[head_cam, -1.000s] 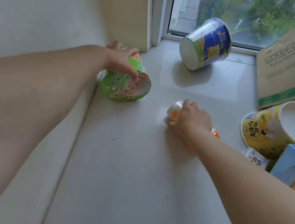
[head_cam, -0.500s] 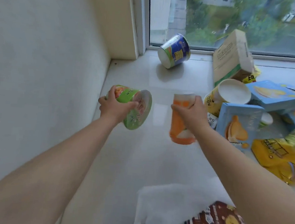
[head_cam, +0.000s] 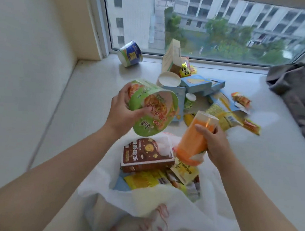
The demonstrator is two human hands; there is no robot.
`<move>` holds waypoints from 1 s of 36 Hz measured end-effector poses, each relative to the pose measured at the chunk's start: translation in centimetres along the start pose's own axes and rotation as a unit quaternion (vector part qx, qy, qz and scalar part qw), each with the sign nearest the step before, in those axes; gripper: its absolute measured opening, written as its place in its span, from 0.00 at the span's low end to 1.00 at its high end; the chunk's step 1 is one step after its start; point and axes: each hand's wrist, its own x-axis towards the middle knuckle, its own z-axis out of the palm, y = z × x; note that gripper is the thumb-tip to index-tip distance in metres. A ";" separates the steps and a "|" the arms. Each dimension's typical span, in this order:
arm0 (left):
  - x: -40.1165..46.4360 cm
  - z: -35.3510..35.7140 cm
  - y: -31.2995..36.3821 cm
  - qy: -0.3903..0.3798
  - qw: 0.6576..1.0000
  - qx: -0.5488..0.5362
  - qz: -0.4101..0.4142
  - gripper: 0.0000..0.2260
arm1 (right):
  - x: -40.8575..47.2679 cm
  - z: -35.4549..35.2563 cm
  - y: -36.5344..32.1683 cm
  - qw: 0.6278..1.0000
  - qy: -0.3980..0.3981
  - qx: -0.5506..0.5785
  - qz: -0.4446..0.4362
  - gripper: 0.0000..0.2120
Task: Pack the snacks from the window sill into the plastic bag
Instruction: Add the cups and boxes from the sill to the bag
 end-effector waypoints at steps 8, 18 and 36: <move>-8.0 6.9 0.7 -0.006 0.999 0.008 0.035 0.47 | -4.4 -4.4 6.6 0.989 0.015 -0.144 -0.032 0.20; -12.5 10.4 -3.0 -0.024 0.998 0.055 0.019 0.45 | -5.5 -11.1 9.9 0.794 -0.114 -0.590 -0.094 0.28; -13.7 11.1 -3.0 0.028 0.983 0.163 0.078 0.45 | -7.3 -8.3 13.5 0.762 -0.069 -0.417 -0.490 0.12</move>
